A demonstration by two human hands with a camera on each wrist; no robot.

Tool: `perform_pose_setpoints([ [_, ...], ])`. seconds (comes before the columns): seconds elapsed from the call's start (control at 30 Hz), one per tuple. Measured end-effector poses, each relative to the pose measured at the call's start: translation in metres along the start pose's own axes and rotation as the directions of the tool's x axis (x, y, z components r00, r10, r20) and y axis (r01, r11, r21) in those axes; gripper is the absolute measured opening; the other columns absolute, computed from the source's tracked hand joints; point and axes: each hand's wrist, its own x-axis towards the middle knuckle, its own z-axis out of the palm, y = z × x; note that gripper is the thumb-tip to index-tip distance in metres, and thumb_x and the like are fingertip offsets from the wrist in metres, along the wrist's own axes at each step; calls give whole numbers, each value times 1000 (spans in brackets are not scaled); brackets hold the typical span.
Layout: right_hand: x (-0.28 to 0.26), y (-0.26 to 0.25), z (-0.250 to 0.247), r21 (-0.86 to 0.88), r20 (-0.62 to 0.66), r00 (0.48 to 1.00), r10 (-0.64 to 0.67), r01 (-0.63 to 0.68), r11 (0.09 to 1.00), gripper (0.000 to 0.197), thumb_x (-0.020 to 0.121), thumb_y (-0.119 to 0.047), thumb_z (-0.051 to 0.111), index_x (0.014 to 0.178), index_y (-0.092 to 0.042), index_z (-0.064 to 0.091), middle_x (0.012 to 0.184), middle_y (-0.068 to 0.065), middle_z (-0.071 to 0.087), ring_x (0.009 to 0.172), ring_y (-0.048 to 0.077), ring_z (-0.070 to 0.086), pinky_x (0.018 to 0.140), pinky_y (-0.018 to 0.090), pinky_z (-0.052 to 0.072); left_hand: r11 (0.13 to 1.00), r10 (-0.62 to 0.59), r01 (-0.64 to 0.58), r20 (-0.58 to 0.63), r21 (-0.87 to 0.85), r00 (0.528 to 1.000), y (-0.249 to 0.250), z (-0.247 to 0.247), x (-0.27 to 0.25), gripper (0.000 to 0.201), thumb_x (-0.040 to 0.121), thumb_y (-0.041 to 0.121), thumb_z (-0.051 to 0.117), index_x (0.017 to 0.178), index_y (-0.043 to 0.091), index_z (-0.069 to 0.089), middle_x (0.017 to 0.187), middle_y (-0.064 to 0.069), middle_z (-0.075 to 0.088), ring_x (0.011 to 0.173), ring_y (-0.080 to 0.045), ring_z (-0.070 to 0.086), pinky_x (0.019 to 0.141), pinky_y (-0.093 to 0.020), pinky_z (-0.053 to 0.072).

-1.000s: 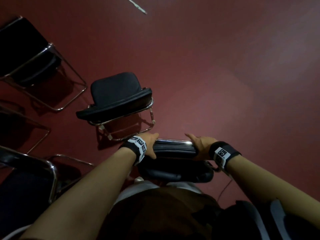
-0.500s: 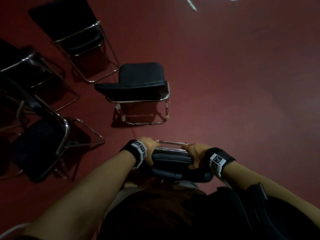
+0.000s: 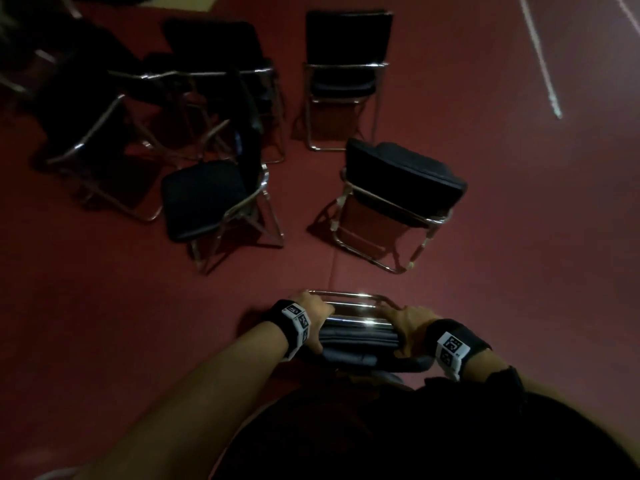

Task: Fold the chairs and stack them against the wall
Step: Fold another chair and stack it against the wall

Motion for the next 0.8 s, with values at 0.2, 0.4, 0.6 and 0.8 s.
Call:
perform_pose_setpoints([
  [0.2, 8, -123, 9, -242, 46, 990, -131, 138, 960, 76, 72, -48, 76, 138, -27, 45, 127, 2, 62, 113, 27, 62, 87, 31, 48, 943, -235, 205, -89, -264, 968, -37, 99, -116, 63, 68, 48, 84, 116, 17, 56, 112, -5, 65, 102, -25, 61, 73, -31, 45],
  [0.4, 28, -244, 29, -396, 102, 964, -246, 266, 879, 61, 72, -51, 72, 124, -26, 53, 121, 3, 65, 107, 28, 64, 85, 33, 52, 805, -433, 372, -28, -462, 901, -81, 173, -218, 47, 72, 38, 81, 106, 14, 58, 103, -8, 66, 92, -29, 68, 76, -34, 56],
  [0.6, 72, -346, 15, -495, 158, 925, -345, 377, 783, 72, 67, -54, 73, 132, -31, 50, 119, 4, 67, 104, 30, 65, 88, 36, 54, 699, -550, 449, -17, -557, 835, -144, 204, -287, 38, 70, 38, 83, 94, 26, 56, 103, 0, 69, 88, -21, 67, 75, -24, 51],
  [0.8, 131, -433, -5, -547, 228, 865, -446, 493, 677, 68, 73, -46, 71, 136, -30, 49, 124, 3, 64, 110, 30, 64, 86, 33, 50, 543, -689, 542, 29, -641, 725, -199, 245, -316, 76, 72, 35, 84, 139, 28, 47, 126, -2, 62, 110, -25, 64, 92, -29, 49],
])
